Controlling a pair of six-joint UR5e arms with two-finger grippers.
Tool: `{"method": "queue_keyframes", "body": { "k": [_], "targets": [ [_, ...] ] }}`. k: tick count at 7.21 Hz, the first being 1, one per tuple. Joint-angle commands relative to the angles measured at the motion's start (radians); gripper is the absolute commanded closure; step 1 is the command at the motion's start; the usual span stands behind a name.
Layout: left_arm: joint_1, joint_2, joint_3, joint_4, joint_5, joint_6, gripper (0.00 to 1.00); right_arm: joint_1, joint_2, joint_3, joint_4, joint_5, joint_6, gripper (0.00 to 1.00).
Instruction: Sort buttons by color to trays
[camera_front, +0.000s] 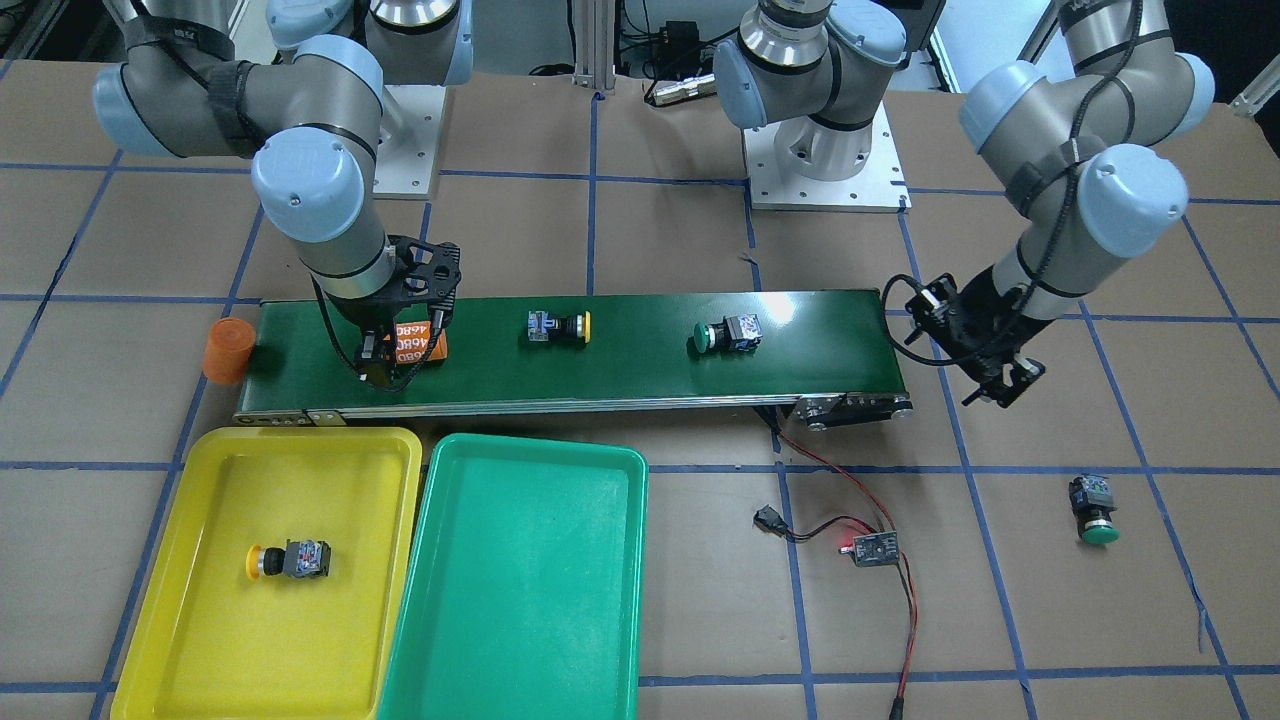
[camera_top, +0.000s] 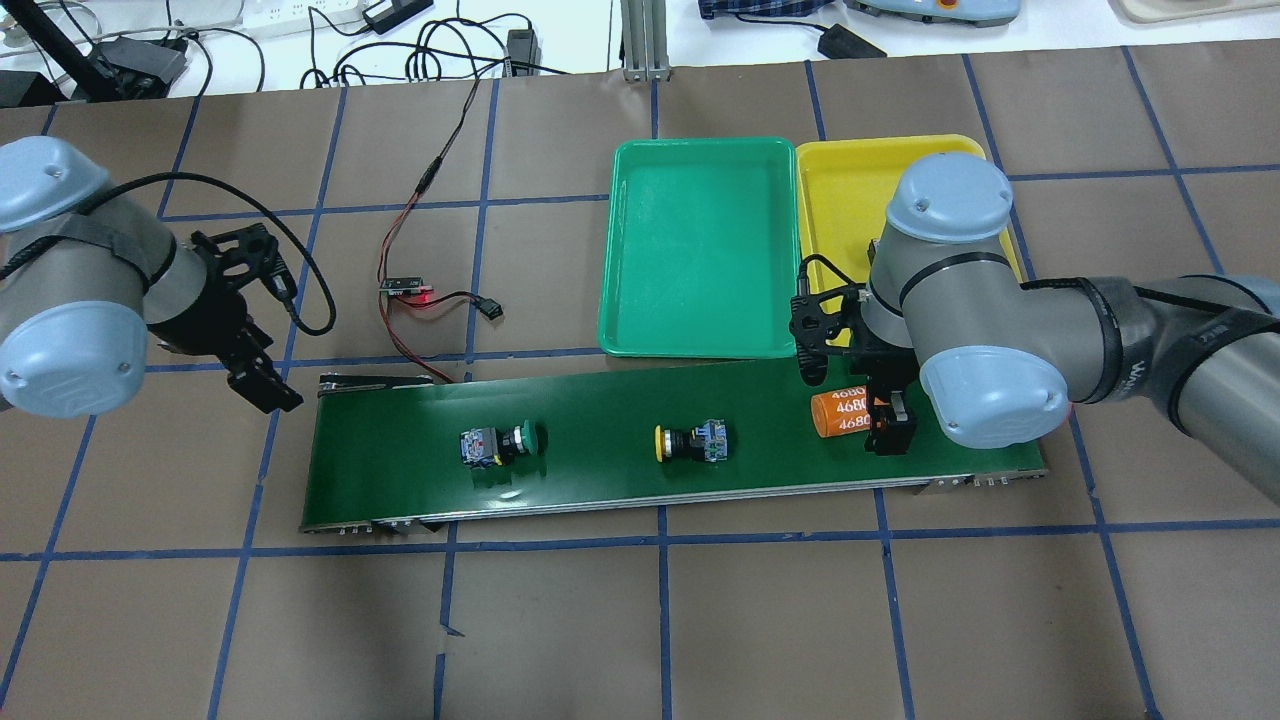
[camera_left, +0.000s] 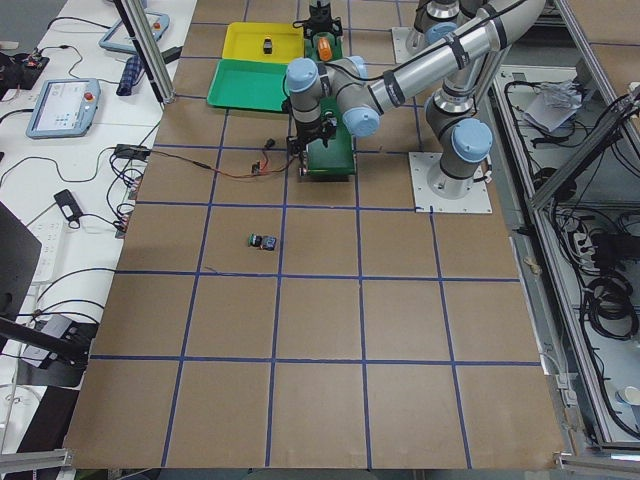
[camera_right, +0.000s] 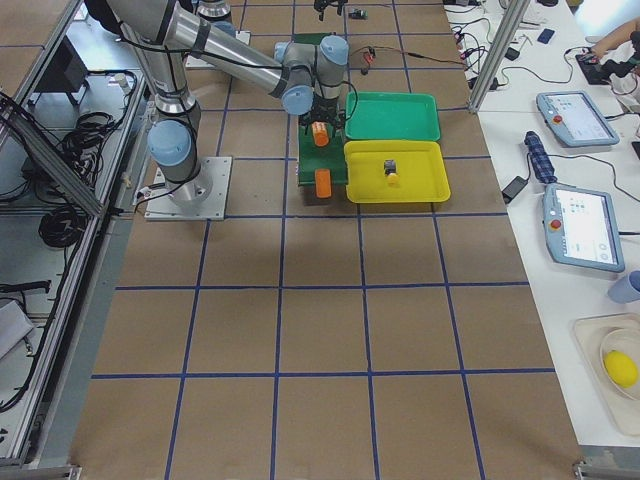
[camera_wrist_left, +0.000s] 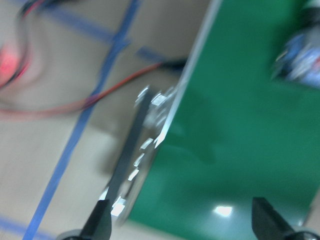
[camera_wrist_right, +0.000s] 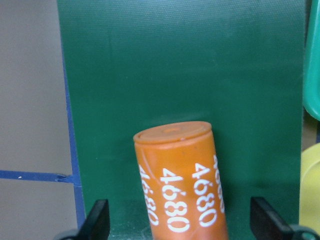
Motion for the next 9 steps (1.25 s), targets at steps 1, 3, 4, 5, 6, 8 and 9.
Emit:
{"method": "queue_keyframes", "body": {
  "k": [1,3,4,5,6,8,9],
  "targets": [
    [0.089,-0.084,0.016,0.203,-0.004,-0.049,0.00,0.000,-0.008,0.009,0.003,0.000,-0.001,0.00],
    [0.190,-0.221,0.031,0.371,-0.029,-0.097,0.00,0.000,-0.008,0.012,0.014,0.000,0.001,0.00],
    [0.223,-0.266,0.064,0.388,-0.030,-0.109,0.00,0.000,-0.010,0.020,0.016,0.000,0.001,0.00],
    [0.255,-0.305,0.088,0.388,-0.032,-0.110,0.00,0.000,-0.013,0.023,0.016,0.000,0.001,0.00],
    [0.263,-0.332,0.092,0.391,-0.032,-0.110,0.00,0.000,-0.025,0.023,0.016,-0.002,0.003,0.00],
    [0.263,-0.355,0.089,0.449,-0.033,-0.109,0.21,0.000,-0.025,0.023,0.014,0.000,0.003,0.00],
    [0.263,-0.364,0.092,0.450,-0.033,-0.109,0.37,0.000,-0.022,0.023,0.016,0.000,0.003,0.00]
  ]
}}
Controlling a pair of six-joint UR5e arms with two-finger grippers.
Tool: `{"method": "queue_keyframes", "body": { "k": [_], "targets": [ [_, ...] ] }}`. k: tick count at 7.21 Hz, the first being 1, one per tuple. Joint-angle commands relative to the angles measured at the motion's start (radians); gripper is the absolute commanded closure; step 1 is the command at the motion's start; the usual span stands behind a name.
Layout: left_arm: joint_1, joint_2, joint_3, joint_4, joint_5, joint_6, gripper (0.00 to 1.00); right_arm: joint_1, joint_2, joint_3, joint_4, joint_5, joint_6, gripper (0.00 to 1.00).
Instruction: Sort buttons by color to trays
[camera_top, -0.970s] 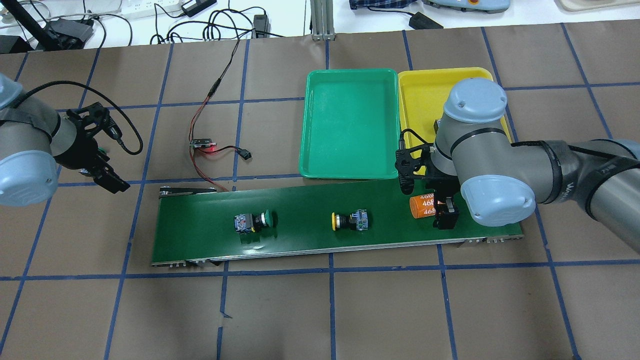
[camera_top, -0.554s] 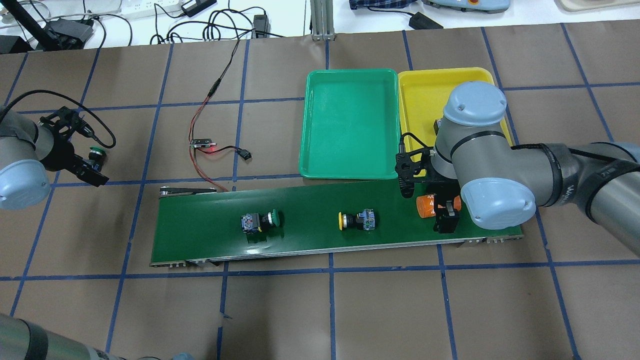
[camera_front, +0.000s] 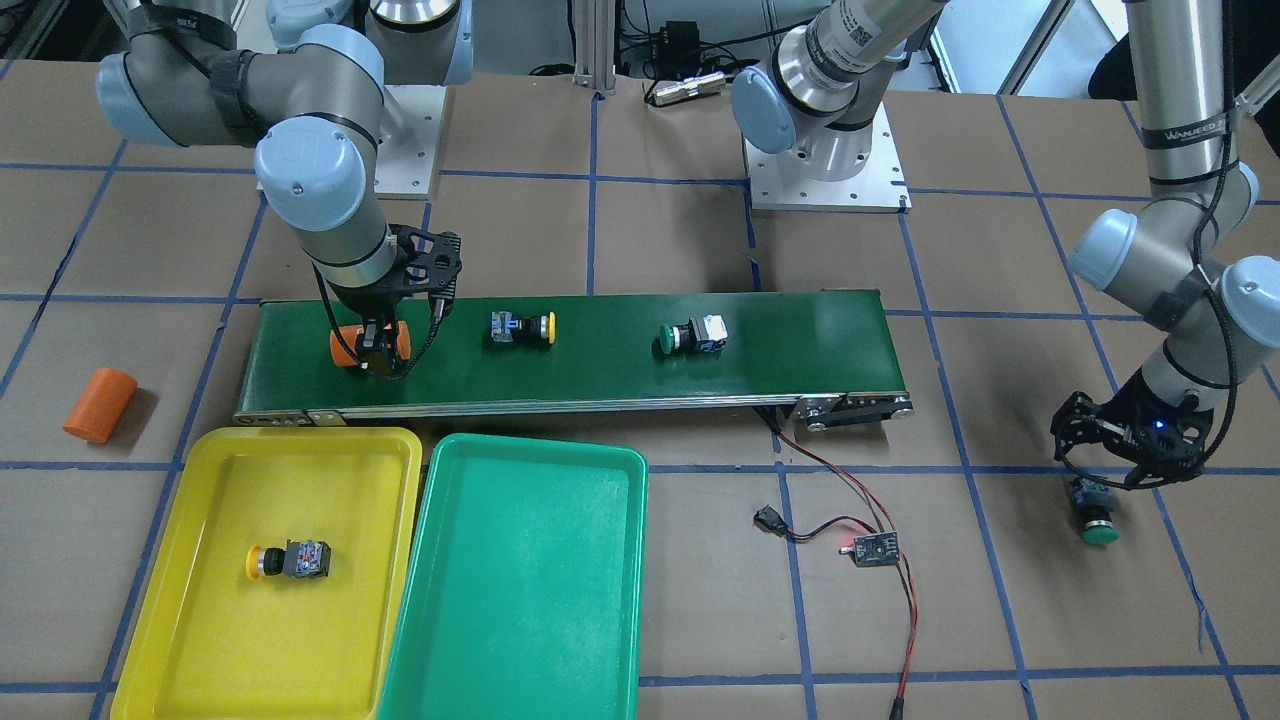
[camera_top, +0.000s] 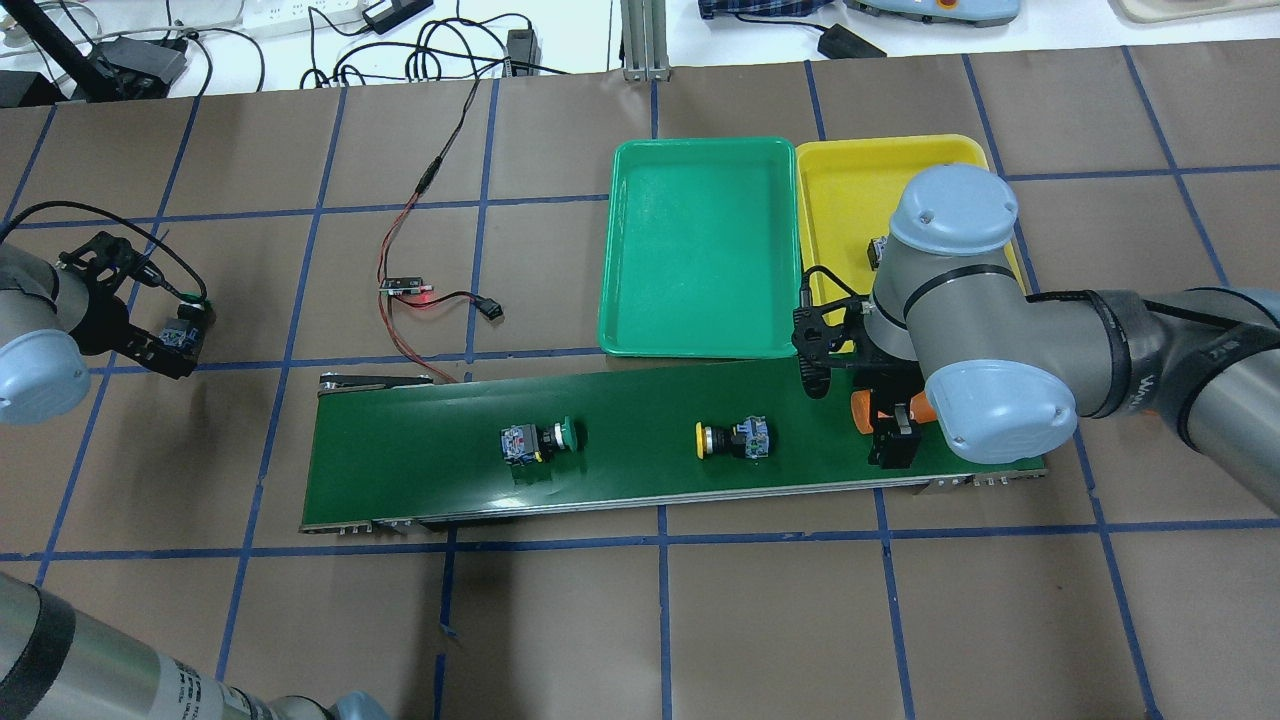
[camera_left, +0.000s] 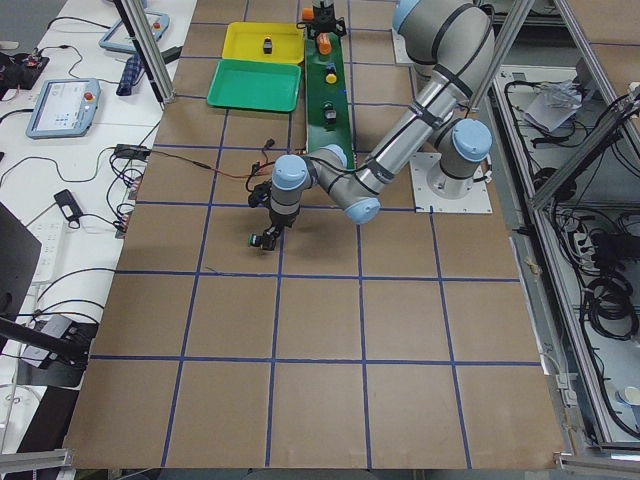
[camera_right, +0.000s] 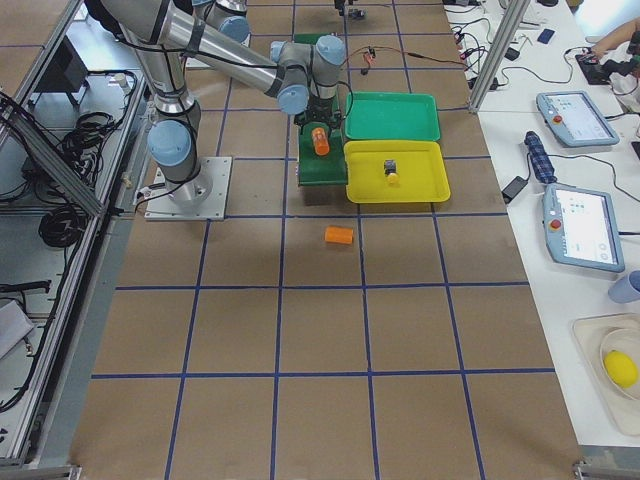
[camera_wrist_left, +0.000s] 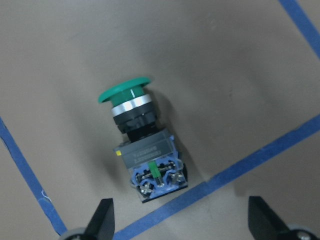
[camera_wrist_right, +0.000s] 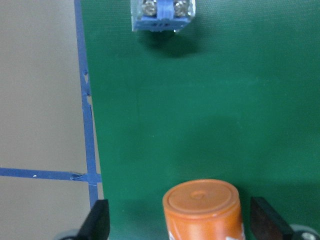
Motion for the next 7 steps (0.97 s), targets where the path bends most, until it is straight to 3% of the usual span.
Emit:
{"method": "queue_keyframes", "body": {
  "k": [1,2,3,5,7],
  "targets": [
    [0.001,-0.022,0.002,0.015,-0.001,0.000,0.37,0.000,0.004,0.000,0.001,0.000,0.000,0.00],
    [0.001,-0.029,0.002,0.015,-0.023,0.000,0.38,0.000,0.005,0.000,0.001,0.000,-0.001,0.00],
    [-0.001,-0.029,0.002,0.021,-0.039,0.008,0.53,0.000,0.005,0.000,0.001,0.000,-0.001,0.00],
    [-0.004,-0.014,0.002,0.022,-0.039,0.020,0.99,0.000,0.004,0.002,0.001,0.000,-0.001,0.00],
    [-0.015,0.026,0.002,0.021,-0.036,0.037,1.00,0.000,0.004,0.005,0.001,0.000,-0.001,0.00]
  ]
}}
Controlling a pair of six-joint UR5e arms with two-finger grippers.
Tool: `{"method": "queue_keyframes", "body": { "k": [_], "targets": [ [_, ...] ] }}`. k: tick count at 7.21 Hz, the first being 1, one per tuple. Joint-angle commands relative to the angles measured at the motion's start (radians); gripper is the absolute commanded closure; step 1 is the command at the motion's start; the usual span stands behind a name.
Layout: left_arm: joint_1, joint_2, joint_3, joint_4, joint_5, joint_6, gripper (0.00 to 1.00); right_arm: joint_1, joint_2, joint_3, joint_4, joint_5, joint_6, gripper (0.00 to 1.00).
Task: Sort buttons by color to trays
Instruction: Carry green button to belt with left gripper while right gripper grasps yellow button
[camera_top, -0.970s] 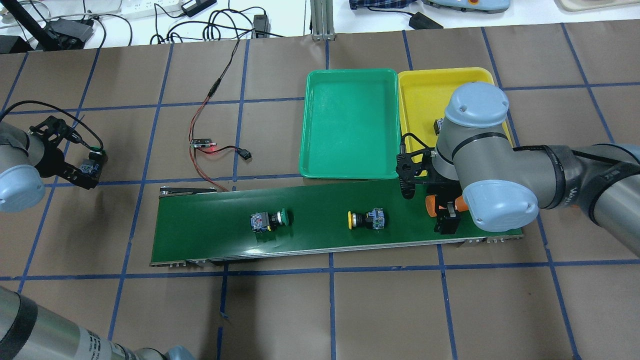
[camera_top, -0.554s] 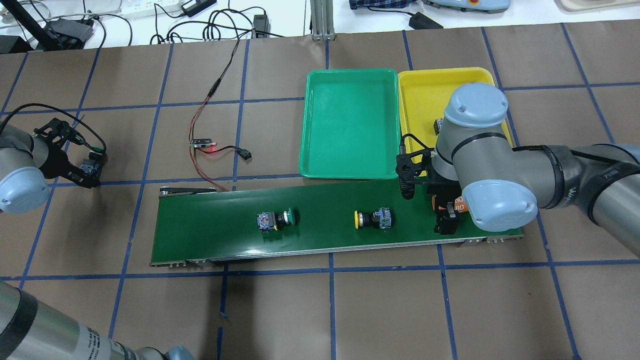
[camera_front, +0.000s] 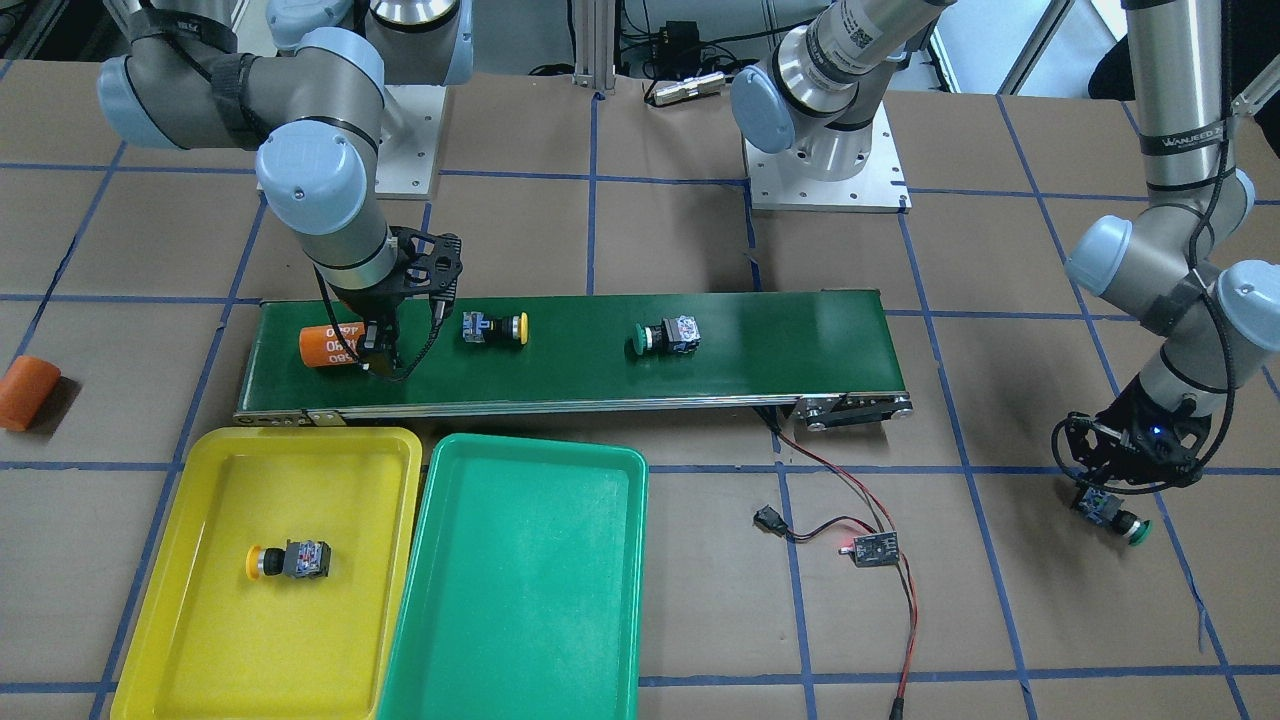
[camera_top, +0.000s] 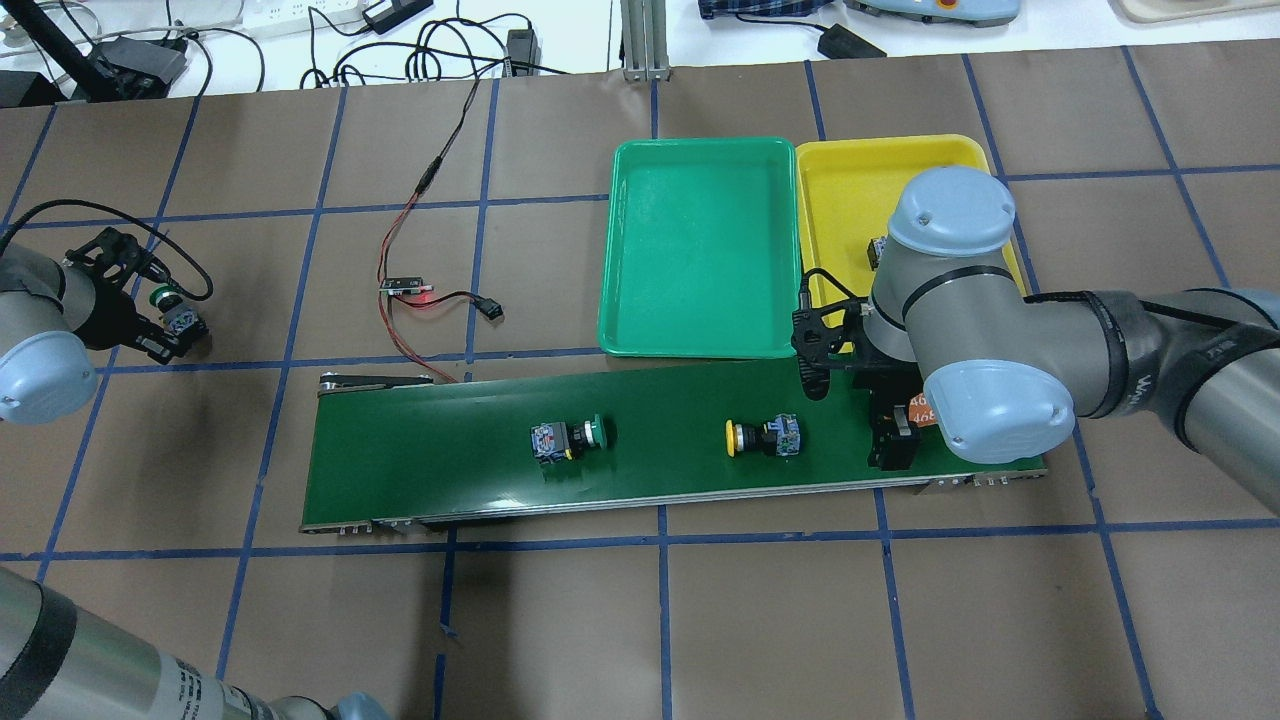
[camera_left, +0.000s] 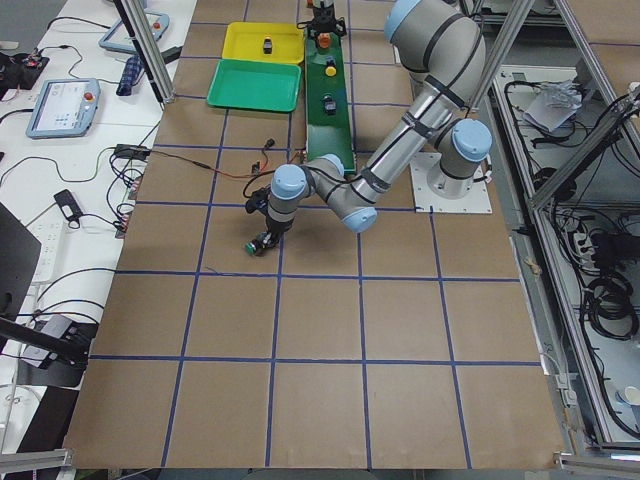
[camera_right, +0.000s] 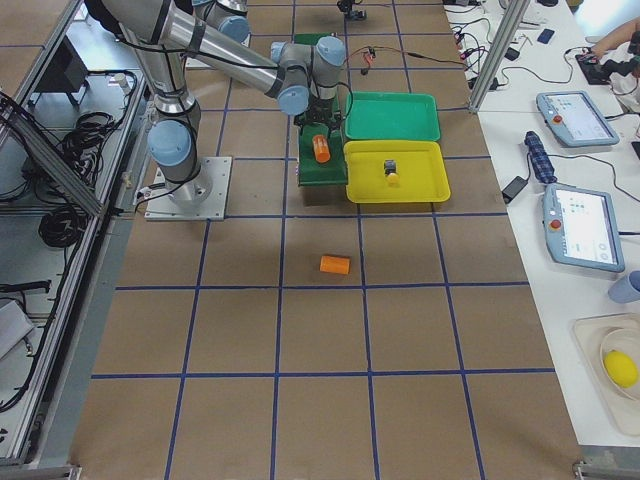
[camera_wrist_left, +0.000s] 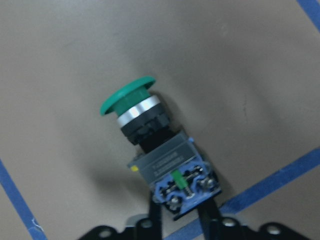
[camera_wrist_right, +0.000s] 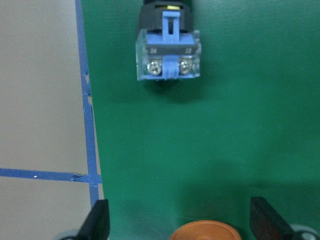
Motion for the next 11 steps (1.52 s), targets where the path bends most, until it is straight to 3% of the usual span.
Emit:
{"method": "queue_keyframes", "body": {
  "k": [1,3,5,6,8,11],
  "targets": [
    [-0.008,0.031,-0.001,-0.004,0.002,0.015,1.00,0.000,-0.001,0.004,0.000,0.000,0.002,0.00],
    [-0.012,0.052,-0.006,-0.019,0.007,0.070,1.00,0.000,0.001,0.004,0.000,0.000,0.002,0.00],
    [-0.060,0.152,-0.026,-0.178,0.002,0.386,1.00,0.000,0.001,0.004,0.000,0.000,0.003,0.00],
    [-0.090,0.199,-0.026,-0.328,-0.001,0.531,1.00,0.000,0.002,0.004,0.000,0.000,0.003,0.00],
    [-0.187,0.311,-0.044,-0.485,0.000,0.648,1.00,0.000,0.004,0.004,0.002,0.000,0.003,0.00],
    [-0.441,0.439,-0.129,-0.536,0.011,0.696,1.00,0.000,0.004,0.004,0.002,0.000,0.003,0.00]
  ]
}}
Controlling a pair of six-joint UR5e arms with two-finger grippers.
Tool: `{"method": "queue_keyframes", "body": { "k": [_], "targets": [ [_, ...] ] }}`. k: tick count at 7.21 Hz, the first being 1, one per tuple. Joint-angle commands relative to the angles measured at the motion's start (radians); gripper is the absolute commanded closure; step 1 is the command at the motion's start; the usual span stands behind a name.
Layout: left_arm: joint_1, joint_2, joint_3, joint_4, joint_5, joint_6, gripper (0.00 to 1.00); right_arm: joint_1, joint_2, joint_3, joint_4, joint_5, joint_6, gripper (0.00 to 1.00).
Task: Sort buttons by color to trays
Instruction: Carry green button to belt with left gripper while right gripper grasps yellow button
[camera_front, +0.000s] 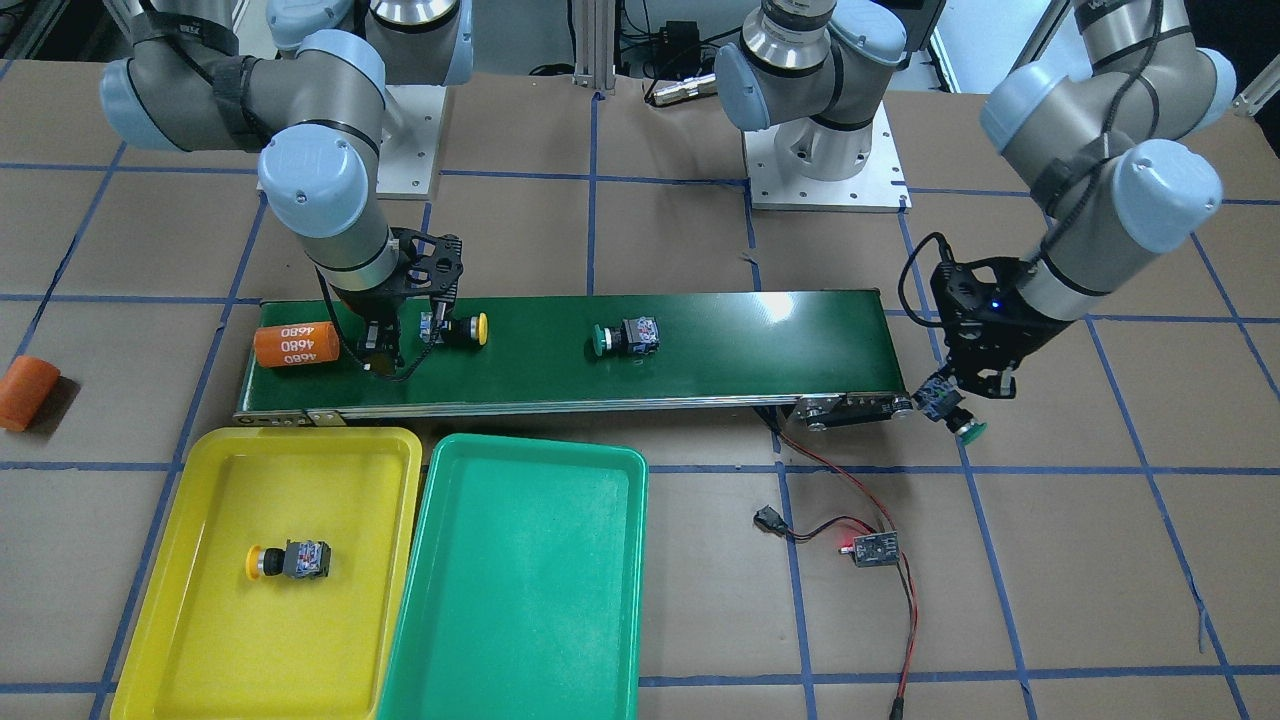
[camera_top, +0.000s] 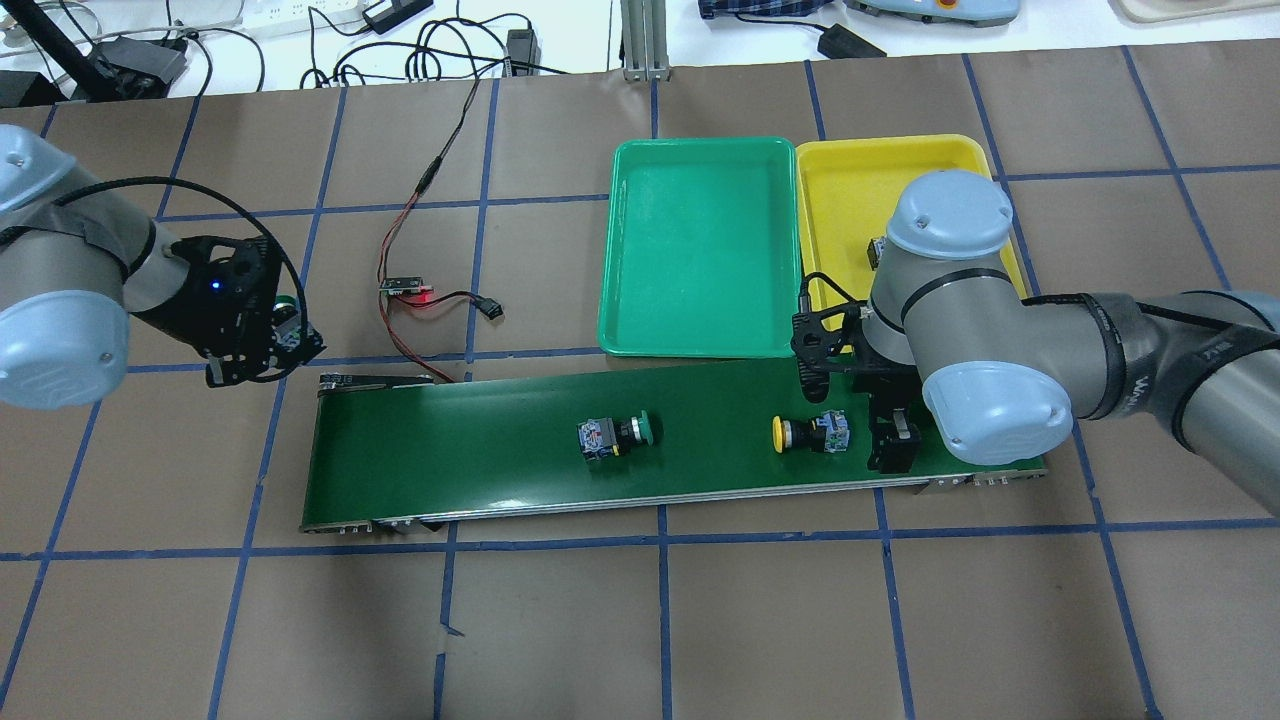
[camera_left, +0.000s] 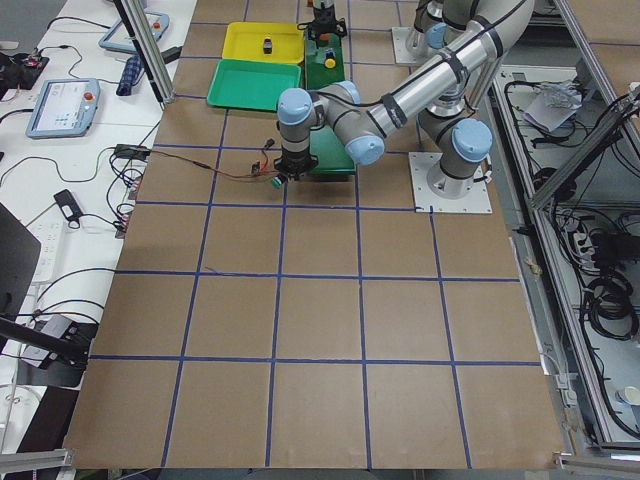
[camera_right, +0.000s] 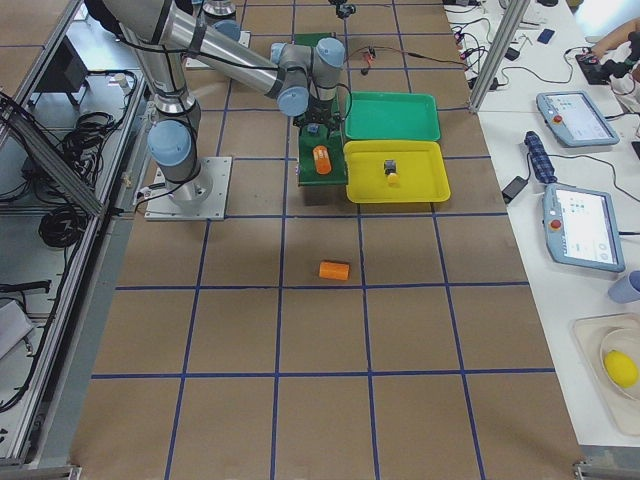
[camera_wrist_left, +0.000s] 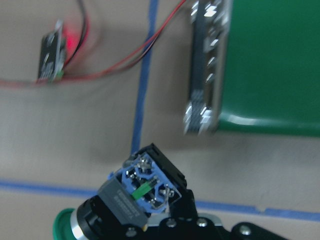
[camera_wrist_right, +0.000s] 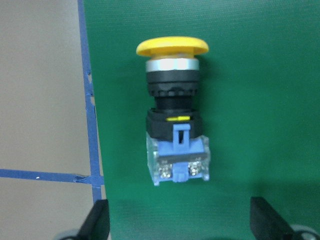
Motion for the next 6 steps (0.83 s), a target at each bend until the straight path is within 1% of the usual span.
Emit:
{"method": "queue_keyframes", "body": {
  "k": [1,3,5,6],
  "targets": [
    [-0.196,0.089,-0.063,-0.018,0.062,0.011,1.00,0.000,0.002,0.000,0.000,0.000,0.000,0.00],
    [-0.328,0.145,-0.100,-0.017,0.076,0.072,1.00,0.000,-0.001,0.000,0.000,0.000,-0.003,0.00],
    [-0.433,0.175,-0.156,0.003,0.111,0.050,1.00,0.000,0.000,0.002,0.002,0.000,-0.003,0.00],
    [-0.488,0.170,-0.178,0.049,0.177,0.068,1.00,0.000,0.002,0.002,0.002,-0.002,-0.005,0.00]
  ]
}}
